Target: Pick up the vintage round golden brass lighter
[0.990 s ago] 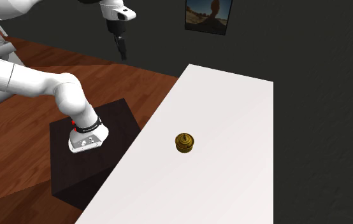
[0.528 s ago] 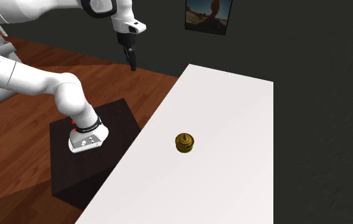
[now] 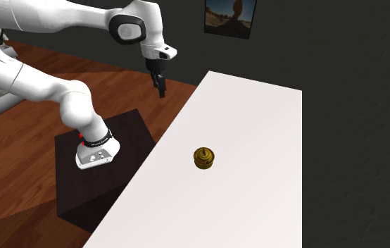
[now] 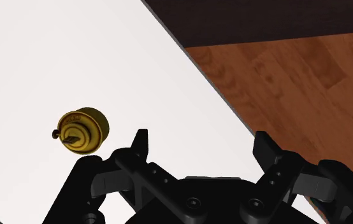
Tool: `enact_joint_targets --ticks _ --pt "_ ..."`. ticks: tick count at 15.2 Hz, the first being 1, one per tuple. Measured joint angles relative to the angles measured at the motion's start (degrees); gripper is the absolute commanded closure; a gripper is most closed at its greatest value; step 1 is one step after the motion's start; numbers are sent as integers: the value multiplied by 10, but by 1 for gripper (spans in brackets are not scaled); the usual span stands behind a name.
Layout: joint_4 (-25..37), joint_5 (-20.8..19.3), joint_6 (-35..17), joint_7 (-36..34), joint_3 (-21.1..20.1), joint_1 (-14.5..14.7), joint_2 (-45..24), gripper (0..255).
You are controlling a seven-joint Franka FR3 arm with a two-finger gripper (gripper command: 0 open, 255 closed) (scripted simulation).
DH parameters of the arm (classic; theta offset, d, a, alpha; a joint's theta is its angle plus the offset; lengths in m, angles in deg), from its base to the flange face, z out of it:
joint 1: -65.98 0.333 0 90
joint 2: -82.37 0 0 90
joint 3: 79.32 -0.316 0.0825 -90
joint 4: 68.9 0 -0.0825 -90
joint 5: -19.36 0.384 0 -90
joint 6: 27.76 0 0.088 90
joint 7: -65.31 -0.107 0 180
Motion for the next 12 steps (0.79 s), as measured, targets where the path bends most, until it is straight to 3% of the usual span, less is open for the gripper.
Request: enact_joint_targets --ticks 12 --pt "22 -81 -199 81 93 -50 -195 0"
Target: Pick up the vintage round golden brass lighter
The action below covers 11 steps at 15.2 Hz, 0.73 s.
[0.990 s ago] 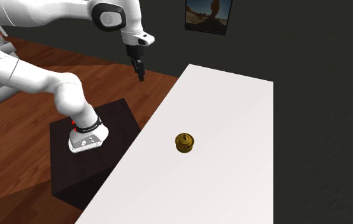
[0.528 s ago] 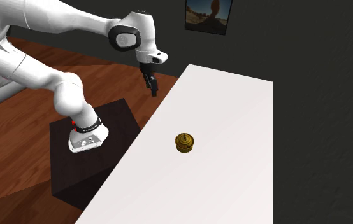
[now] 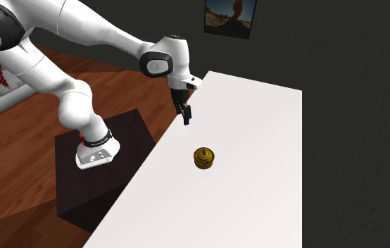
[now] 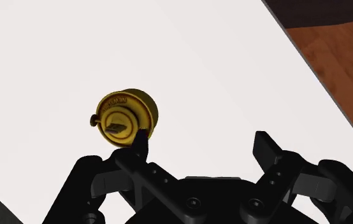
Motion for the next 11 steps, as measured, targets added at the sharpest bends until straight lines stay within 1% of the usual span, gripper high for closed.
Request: enact_joint_targets --ticks 6,9,11 --pt "45 -10 -90 45 41 -20 -118 0" --pt "82 -1 -123 70 54 -29 -178 0" --pt "113 11 -146 88 60 -36 -227 0"
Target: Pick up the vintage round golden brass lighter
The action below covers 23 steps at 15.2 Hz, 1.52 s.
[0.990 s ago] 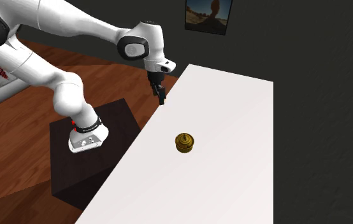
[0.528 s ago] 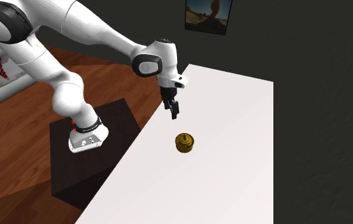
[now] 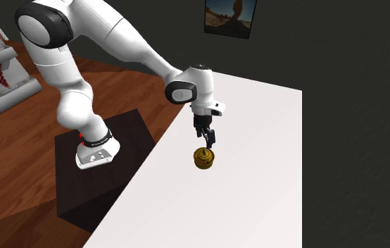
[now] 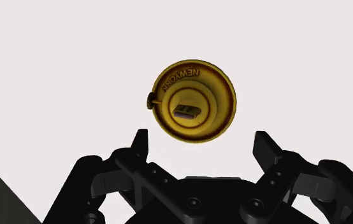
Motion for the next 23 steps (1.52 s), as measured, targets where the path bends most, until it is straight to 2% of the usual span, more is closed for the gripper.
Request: enact_joint_targets --ticks 8,9,19,23 --pt "-4 8 -61 7 3 -10 -55 0" --pt "-5 8 -64 6 3 -10 -58 255" --pt "-6 8 -68 5 3 -10 -59 255" --pt "-3 4 -45 6 4 -8 -39 255"
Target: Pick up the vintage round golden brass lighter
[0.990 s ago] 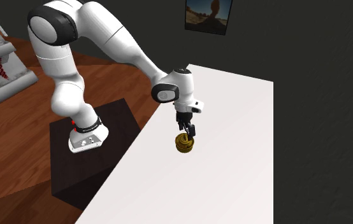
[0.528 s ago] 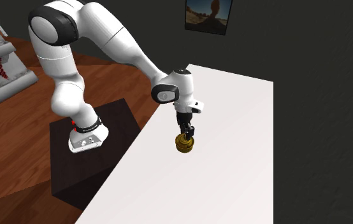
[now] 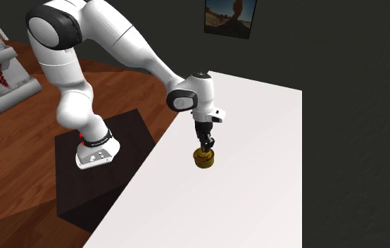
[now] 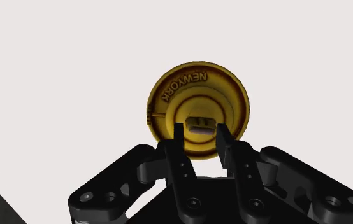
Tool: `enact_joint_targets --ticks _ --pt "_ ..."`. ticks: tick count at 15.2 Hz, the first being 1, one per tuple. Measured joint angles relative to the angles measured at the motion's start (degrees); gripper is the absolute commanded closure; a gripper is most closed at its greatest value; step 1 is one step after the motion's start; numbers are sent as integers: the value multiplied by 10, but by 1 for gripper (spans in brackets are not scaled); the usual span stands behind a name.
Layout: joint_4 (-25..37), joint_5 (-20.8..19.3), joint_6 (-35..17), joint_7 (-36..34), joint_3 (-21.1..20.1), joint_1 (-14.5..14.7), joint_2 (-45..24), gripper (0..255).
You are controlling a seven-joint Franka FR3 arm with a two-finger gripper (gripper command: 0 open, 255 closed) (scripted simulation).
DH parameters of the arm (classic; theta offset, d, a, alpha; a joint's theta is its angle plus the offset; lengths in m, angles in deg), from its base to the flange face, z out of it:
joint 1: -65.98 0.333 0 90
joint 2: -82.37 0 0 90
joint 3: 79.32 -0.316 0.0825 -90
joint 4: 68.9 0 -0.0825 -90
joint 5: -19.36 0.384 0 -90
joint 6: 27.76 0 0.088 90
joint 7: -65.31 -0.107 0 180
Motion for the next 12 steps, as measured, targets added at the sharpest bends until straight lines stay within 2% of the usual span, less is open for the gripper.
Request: enact_joint_targets --ticks 12 --pt "26 -7 88 10 0 5 64 255"
